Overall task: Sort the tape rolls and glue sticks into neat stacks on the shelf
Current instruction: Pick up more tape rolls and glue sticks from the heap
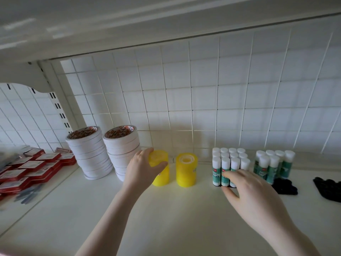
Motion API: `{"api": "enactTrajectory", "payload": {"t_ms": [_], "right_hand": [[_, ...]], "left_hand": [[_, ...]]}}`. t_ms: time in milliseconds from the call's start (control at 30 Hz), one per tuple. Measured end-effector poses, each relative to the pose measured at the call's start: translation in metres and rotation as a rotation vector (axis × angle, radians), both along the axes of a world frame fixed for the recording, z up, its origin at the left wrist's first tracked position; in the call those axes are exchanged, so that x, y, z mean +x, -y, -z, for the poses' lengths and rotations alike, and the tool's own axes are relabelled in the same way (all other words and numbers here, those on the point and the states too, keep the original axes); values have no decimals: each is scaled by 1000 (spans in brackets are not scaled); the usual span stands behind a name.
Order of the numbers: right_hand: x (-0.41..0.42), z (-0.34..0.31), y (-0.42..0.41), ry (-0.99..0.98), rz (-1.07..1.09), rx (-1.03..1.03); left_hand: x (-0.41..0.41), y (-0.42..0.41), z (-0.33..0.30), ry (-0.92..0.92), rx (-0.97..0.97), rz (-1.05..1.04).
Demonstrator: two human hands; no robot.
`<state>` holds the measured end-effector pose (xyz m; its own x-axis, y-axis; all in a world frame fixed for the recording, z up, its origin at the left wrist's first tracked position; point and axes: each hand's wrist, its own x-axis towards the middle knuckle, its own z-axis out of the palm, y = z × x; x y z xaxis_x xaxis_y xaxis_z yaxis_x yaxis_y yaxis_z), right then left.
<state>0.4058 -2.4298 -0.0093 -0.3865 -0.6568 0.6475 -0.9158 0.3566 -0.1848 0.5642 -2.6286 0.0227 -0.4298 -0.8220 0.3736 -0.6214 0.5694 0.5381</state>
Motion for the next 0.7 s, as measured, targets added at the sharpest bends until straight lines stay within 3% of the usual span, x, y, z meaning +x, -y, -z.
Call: {"api": "enactTrajectory", "payload": {"t_ms": [200, 433, 700], "right_hand": [[2, 0, -3, 51, 4, 50], [-1, -8, -15, 75, 155, 242], [4, -15, -58, 77, 309, 216]], "left_hand": [[6, -7, 1, -57, 0, -10], [29, -50, 18, -31, -222, -83], [40, -102, 26, 45, -277, 23]]}}
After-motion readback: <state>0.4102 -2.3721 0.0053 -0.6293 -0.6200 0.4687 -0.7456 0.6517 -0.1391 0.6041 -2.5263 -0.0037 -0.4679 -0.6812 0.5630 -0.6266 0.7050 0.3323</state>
